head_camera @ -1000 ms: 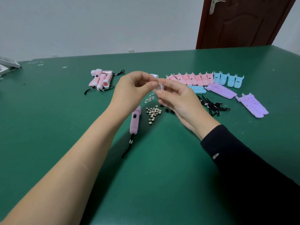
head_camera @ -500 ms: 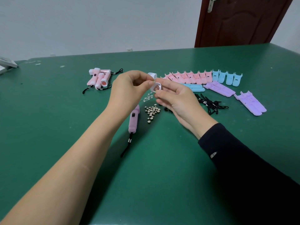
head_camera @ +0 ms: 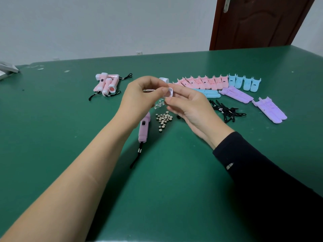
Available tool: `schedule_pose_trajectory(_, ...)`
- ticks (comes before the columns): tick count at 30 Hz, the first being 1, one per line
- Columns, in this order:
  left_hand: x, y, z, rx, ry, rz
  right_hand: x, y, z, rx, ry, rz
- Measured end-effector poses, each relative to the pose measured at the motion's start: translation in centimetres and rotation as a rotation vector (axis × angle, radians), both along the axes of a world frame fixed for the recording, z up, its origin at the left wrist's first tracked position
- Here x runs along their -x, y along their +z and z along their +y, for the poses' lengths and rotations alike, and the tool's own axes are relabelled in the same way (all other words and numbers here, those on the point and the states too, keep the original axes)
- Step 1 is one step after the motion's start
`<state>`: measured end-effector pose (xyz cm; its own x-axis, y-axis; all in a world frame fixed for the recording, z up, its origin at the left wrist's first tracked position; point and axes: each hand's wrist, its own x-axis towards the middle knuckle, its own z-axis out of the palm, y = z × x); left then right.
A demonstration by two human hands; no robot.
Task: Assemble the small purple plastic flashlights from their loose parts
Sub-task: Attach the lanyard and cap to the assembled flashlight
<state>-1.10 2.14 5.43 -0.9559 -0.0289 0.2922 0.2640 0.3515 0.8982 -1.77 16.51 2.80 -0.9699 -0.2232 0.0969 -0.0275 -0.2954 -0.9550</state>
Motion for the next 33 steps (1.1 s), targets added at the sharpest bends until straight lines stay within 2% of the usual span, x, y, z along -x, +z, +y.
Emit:
schedule_pose_trajectory(6,0.3,-0.3,-0.2,-0.128,-0.032,-0.083,-0.3,0.2,-0.2,-0.003,-0.021,0.015)
schedule_pose_trajectory(24,-0.2,-0.2,0.7,-0.332,-0.031,-0.241,0.0,-0.1,-0.5,-0.067,-0.101,0.069)
schedule_pose_trajectory(33,-0.2,-0.1,1.2,-0.545,-0.078,-0.285,0.0,-0.5,-0.8,-0.036,-0.152,0.06)
